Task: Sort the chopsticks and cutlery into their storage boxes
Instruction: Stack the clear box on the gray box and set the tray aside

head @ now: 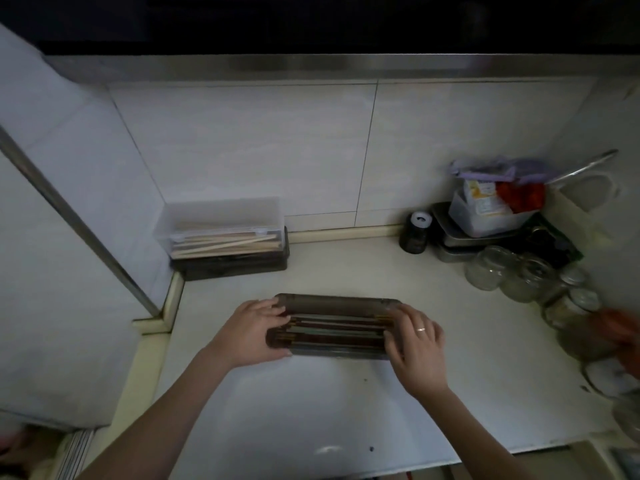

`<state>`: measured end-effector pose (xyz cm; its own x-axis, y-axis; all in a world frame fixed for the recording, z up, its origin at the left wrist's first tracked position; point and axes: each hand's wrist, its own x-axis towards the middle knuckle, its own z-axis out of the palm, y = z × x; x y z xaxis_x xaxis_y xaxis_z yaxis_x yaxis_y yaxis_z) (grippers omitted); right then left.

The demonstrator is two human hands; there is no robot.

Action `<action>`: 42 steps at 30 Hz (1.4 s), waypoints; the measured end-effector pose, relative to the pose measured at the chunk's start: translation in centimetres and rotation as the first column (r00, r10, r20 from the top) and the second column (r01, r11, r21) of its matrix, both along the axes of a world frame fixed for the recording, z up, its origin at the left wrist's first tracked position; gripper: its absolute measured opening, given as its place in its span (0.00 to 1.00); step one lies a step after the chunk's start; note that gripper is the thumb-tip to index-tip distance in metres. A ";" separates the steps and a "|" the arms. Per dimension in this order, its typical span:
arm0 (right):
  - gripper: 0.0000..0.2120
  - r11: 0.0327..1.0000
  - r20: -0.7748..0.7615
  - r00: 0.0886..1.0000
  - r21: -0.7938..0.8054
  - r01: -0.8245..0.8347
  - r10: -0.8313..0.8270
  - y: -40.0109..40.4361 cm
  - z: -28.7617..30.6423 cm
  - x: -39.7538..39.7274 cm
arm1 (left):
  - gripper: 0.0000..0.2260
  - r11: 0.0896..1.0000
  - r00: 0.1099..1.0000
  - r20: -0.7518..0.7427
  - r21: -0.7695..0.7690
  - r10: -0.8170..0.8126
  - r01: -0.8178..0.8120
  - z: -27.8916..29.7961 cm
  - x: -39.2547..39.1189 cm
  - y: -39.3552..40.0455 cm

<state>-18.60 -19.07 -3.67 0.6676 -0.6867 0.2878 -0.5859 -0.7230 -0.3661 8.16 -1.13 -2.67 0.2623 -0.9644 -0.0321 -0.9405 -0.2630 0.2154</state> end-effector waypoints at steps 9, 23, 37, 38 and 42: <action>0.30 0.981 -0.382 0.904 0.109 -0.161 0.191 -0.5 -2.1 0.2 | 0.34 0.988 0.999 0.002 0.148 -0.042 0.042 0.5 -1.0 -2.0; 0.36 0.993 -0.586 0.810 0.104 0.059 0.013 -4.8 1.3 8.1 | 0.31 0.946 0.993 0.116 0.324 -0.008 -0.030 1.0 -1.1 -8.3; 0.38 0.969 -0.561 0.828 0.213 0.125 0.016 -11.1 1.2 11.7 | 0.38 0.910 0.995 0.088 0.406 0.051 -0.083 1.0 0.6 -15.1; 0.38 0.967 -0.556 0.831 0.227 0.113 0.033 -11.4 1.1 12.2 | 0.39 0.908 0.994 0.078 0.408 0.071 -0.097 1.0 1.0 -15.5; 0.39 0.959 -0.548 0.832 0.271 0.080 0.085 -13.0 1.0 13.6 | 0.40 0.898 0.991 0.035 0.420 0.131 -0.134 1.0 2.2 -16.6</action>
